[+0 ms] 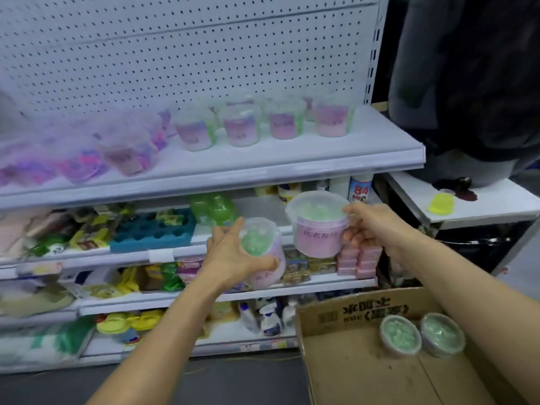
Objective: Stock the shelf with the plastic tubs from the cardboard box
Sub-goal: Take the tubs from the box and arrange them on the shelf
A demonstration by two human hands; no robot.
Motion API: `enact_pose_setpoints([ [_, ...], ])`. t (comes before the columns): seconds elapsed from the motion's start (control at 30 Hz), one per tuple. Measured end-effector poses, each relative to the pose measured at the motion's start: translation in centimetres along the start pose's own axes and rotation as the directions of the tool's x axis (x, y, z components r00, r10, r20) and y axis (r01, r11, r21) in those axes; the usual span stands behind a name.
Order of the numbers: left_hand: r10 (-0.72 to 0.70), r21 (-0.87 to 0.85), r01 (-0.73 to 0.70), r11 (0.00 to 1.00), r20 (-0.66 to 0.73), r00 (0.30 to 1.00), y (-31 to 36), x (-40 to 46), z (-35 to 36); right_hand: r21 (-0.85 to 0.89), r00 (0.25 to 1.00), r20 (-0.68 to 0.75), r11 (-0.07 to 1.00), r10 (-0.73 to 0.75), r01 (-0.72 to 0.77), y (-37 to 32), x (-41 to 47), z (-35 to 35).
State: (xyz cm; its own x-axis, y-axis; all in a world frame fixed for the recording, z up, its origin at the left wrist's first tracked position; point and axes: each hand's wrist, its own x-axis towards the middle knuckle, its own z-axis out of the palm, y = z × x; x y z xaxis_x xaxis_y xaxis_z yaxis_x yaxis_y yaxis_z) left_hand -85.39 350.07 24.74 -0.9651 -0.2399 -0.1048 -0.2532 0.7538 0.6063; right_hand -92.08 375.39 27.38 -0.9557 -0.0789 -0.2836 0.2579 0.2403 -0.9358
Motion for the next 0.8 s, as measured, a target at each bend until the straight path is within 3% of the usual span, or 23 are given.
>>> enact_pose_setpoints([
  [0.43,0.058,-0.101,-0.068,0.993,-0.103,0.993,-6.5,7.3,-15.3,0.084,0.972,0.037,0.97,-0.234,0.23,-14.5,5.5,14.4],
  [0.8,0.079,-0.194,-0.076,0.978,0.007,0.997,-9.5,10.9,-19.4,0.055,0.986,0.024,0.985,-0.166,0.165,-19.1,10.8,24.1],
])
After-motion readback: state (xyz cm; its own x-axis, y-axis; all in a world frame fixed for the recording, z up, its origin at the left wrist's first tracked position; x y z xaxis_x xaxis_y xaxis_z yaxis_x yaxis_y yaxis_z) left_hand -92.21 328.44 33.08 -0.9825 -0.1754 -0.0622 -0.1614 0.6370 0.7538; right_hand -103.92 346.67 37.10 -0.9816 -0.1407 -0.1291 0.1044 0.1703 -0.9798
